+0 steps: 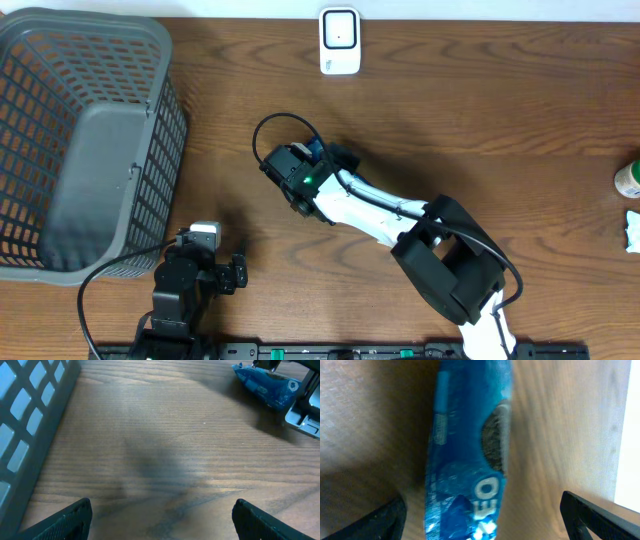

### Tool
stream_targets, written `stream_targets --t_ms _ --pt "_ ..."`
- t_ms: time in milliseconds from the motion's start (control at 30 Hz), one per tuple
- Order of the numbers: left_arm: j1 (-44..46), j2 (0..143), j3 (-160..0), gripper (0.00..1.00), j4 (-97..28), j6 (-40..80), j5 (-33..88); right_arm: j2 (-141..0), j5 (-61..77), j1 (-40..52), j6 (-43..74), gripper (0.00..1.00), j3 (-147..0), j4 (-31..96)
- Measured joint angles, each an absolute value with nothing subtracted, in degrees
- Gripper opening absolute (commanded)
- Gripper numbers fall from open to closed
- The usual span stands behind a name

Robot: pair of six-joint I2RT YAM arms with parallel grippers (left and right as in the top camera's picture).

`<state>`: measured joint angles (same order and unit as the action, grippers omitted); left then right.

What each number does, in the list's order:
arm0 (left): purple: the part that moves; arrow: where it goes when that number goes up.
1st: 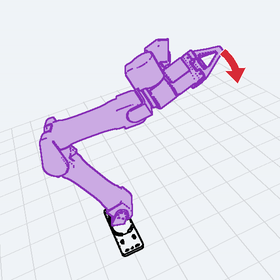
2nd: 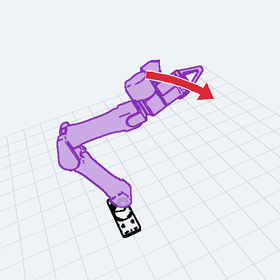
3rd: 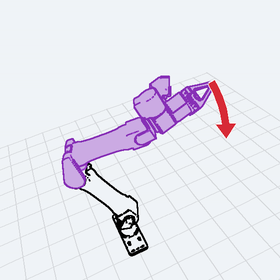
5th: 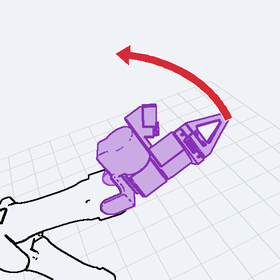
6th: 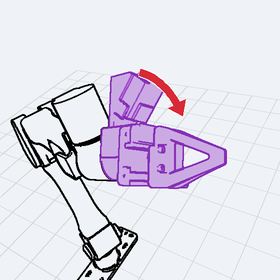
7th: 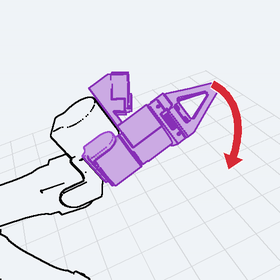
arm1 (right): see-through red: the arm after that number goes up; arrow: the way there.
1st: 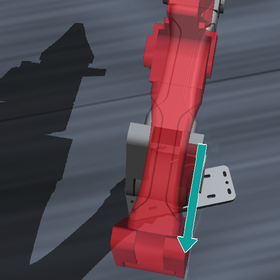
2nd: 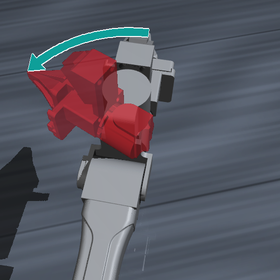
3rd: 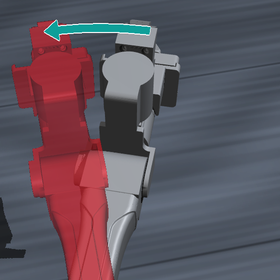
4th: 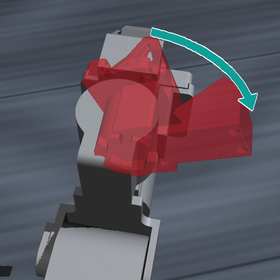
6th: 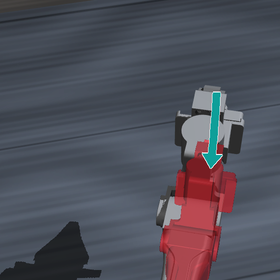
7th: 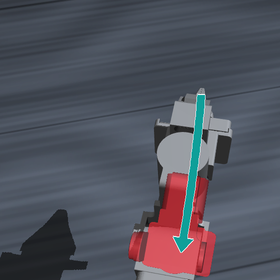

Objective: Scan the item barcode

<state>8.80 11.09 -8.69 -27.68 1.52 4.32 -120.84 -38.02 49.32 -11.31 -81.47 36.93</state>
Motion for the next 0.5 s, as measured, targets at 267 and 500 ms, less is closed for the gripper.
stream_targets --t_ms 267,500 --pt "8.80 11.09 -8.69 0.90 -27.68 1.52 4.34 -121.82 -37.78 49.36 -11.11 0.64 -81.49 37.85" --pt "8.80 11.09 -8.69 0.90 -27.68 1.52 4.32 -122.13 -38.28 49.43 -8.69 0.01 -77.58 37.45"
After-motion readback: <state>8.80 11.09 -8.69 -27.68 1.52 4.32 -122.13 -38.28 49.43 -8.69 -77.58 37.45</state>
